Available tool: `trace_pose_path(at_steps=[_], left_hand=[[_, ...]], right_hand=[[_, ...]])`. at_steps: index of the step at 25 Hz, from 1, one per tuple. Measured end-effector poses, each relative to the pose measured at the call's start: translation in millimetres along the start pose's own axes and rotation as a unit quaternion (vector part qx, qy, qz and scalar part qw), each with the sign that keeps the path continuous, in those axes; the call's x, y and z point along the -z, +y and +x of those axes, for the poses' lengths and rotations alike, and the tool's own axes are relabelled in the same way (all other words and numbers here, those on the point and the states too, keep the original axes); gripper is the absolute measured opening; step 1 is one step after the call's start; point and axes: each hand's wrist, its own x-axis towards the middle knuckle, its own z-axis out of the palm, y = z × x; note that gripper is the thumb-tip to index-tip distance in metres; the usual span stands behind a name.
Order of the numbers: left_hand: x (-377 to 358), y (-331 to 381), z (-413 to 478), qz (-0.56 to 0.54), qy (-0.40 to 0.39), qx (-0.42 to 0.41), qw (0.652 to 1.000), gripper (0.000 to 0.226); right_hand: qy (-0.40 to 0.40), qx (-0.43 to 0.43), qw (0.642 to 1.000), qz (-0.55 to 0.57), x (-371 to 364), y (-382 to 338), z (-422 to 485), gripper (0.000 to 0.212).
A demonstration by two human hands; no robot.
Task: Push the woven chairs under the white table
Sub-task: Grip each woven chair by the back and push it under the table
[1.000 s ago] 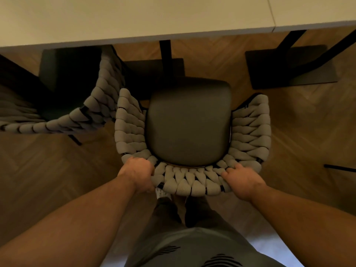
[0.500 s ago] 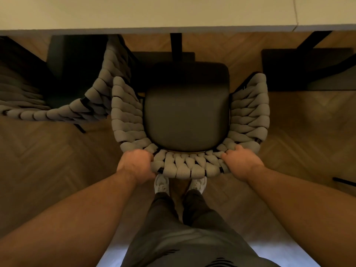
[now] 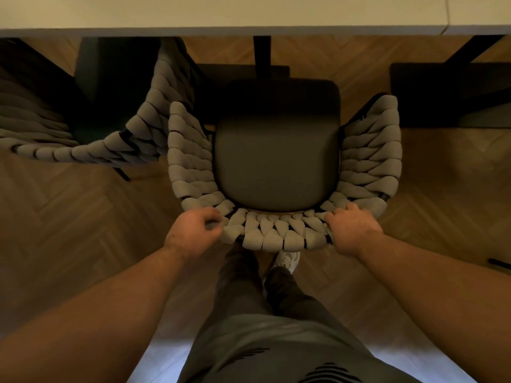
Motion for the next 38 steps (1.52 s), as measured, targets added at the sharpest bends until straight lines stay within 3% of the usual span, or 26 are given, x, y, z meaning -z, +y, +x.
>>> trace_pose_path(at_steps=[3,5,9,11,13,18,23,26,34,38], left_hand=[[7,-2,11,-0.028,0.173,0.029,0.984,0.032],[17,3,23,-0.116,0.232,0.143,0.955,0.054],[30,3,50,-0.28,0.196,0.346,0.874,0.094],[26,-4,58,-0.343,0.158,0.366,0.85,0.089],[18,-13,61,-0.381,0.123,0.359,0.843,0.068],[26,-14,62,-0.367,0.127,0.354,0.851,0.036],[26,-8,56,-0.418,0.167,0.314,0.836,0.037],[44,-2,67,-0.421,0.179,0.277,0.845,0.041],[101,-10,128,-0.298,0.198,0.262,0.896,0.037],[108,-16,140,-0.167,0.165,0.269,0.934,0.035]], right_hand=[[-0.04,0.039,0.996,0.074,7,-26,4,0.054],[-0.055,0.07,0.988,0.13,11,-52,6,0.056],[-0.055,0.104,0.974,0.192,19,-93,16,0.057],[-0.049,0.118,0.973,0.191,20,-100,19,0.064],[-0.051,0.118,0.969,0.209,18,-97,19,0.067],[-0.054,0.111,0.98,0.158,11,-74,15,0.064],[-0.051,0.078,0.989,0.118,7,-57,12,0.073],[-0.007,0.066,0.988,0.14,7,-58,11,0.073],[0.107,0.06,0.973,0.195,35,-85,25,0.056],[0.111,0.057,0.974,0.19,43,-97,32,0.055]])
